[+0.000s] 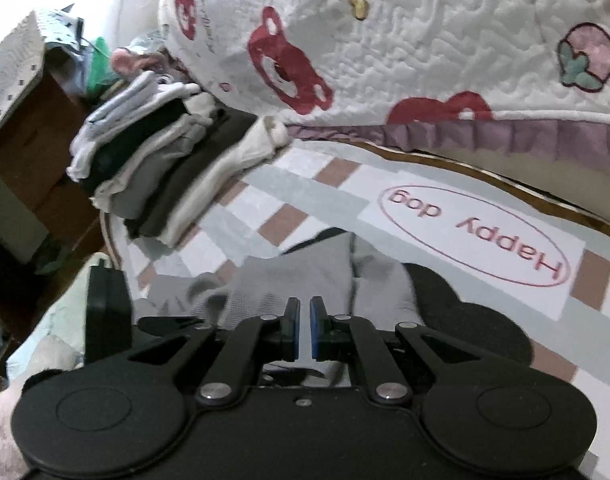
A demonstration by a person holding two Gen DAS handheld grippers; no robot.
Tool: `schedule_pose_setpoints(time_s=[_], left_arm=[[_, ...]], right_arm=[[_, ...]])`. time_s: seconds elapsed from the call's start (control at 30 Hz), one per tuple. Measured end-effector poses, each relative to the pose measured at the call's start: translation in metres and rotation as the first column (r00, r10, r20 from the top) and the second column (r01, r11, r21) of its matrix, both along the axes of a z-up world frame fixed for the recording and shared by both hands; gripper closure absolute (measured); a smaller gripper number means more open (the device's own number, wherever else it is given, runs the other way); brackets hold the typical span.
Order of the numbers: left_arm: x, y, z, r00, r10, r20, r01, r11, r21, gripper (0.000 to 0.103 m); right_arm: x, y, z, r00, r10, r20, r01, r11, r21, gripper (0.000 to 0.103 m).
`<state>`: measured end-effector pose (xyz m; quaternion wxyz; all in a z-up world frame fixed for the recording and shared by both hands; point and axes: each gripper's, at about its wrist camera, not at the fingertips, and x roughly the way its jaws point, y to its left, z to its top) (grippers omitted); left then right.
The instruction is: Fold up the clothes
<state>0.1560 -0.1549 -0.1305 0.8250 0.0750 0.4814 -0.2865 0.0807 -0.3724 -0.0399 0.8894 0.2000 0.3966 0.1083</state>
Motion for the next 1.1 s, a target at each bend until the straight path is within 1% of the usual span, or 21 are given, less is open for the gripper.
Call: schedule_pose_setpoints(time_s=[0.03,0.1,0.13,0.23,0.3,0.4,0.43,0.47,0.5,0.53,0.57,0.6,0.63,0.67,0.77,0.83,0.9,0.93,1.0,1.1], left_arm=[[-0.002,0.000,0.002,1.000,-0.003,0.005,0.003,1.000,-0.011,0.031],[-0.008,-0.008,0.005,0.999,-0.042,0.012,0.042,0.999,-0.017,0.030],[-0.012,-0.013,0.007,0.998,-0.067,0.018,0.067,0.998,-0.015,0.029],[-0.022,-0.036,0.007,0.988,-0.143,0.055,0.142,0.989,0.033,0.022],[-0.023,-0.050,0.003,0.985,-0.157,0.071,0.153,0.986,0.070,0.020],[-0.019,-0.062,-0.005,0.986,-0.133,0.099,0.121,0.985,0.121,0.020],[-0.015,-0.064,-0.008,0.986,-0.120,0.112,0.104,0.984,0.142,0.026],[-0.012,-0.065,-0.009,0.986,-0.112,0.127,0.091,0.982,0.165,0.048],[-0.010,-0.065,-0.009,0.984,-0.111,0.139,0.084,0.979,0.183,0.063],[-0.008,-0.062,-0.007,0.983,-0.108,0.149,0.077,0.977,0.200,0.095],[-0.006,-0.060,-0.006,0.982,-0.105,0.160,0.069,0.974,0.217,0.097],[-0.004,-0.057,-0.003,0.980,-0.098,0.173,0.058,0.973,0.224,0.098],[-0.002,-0.051,0.003,0.977,-0.083,0.196,0.039,0.975,0.217,0.098],[0.000,-0.045,0.010,0.971,-0.070,0.227,0.020,0.976,0.215,0.098],[0.004,-0.019,0.035,0.943,-0.033,0.332,-0.039,0.978,0.207,0.098],[0.010,0.001,0.054,0.922,-0.006,0.387,-0.078,0.977,0.199,0.098],[0.017,0.021,0.070,0.907,0.028,0.421,-0.115,0.976,0.183,0.098],[0.022,0.033,0.079,0.898,0.048,0.438,-0.138,0.975,0.176,0.098],[0.030,0.055,0.093,0.879,0.092,0.468,-0.184,0.971,0.154,0.098],[0.040,0.096,0.110,0.851,0.181,0.492,-0.265,0.959,0.104,0.098]], right_arm=[[0.000,-0.005,0.000,1.000,-0.020,-0.016,0.020,1.000,0.006,0.096],[0.001,-0.014,0.000,0.997,-0.061,-0.050,0.062,0.998,0.018,0.092],[0.001,-0.023,-0.001,0.992,-0.094,-0.081,0.096,0.995,0.026,0.091],[-0.003,-0.049,-0.003,0.971,-0.183,-0.154,0.188,0.982,0.020,0.091],[-0.009,-0.067,-0.002,0.961,-0.227,-0.160,0.231,0.973,0.012,0.091],[-0.021,-0.091,0.001,0.946,-0.284,-0.159,0.289,0.957,0.014,0.091],[-0.023,-0.095,0.002,0.945,-0.284,-0.161,0.290,0.957,0.017,0.090],[-0.026,-0.099,0.002,0.945,-0.283,-0.163,0.290,0.957,0.019,0.090],[-0.028,-0.100,0.002,0.947,-0.277,-0.165,0.283,0.959,0.012,0.089],[-0.029,-0.099,0.002,0.951,-0.263,-0.160,0.266,0.964,-0.005,0.085],[-0.029,-0.095,0.002,0.959,-0.241,-0.151,0.238,0.971,-0.037,0.083],[-0.030,-0.091,0.002,0.964,-0.223,-0.142,0.215,0.974,-0.069,0.076],[-0.030,-0.088,0.002,0.970,-0.205,-0.134,0.194,0.977,-0.093,0.074],[-0.031,-0.086,0.002,0.974,-0.189,-0.126,0.174,0.978,-0.116,0.073],[-0.029,-0.085,-0.001,0.975,-0.177,-0.131,0.157,0.976,-0.149,0.073],[-0.028,-0.085,-0.003,0.976,-0.169,-0.138,0.146,0.976,-0.160,0.073],[-0.028,-0.084,-0.006,0.979,-0.143,-0.145,0.117,0.978,-0.176,0.072],[-0.028,-0.083,-0.008,0.981,-0.125,-0.149,0.097,0.978,-0.184,0.068],[-0.030,-0.081,-0.012,0.983,-0.067,-0.169,0.033,0.980,-0.198,0.065],[-0.035,-0.078,-0.023,0.974,0.020,-0.225,-0.064,0.980,-0.188,0.064]])
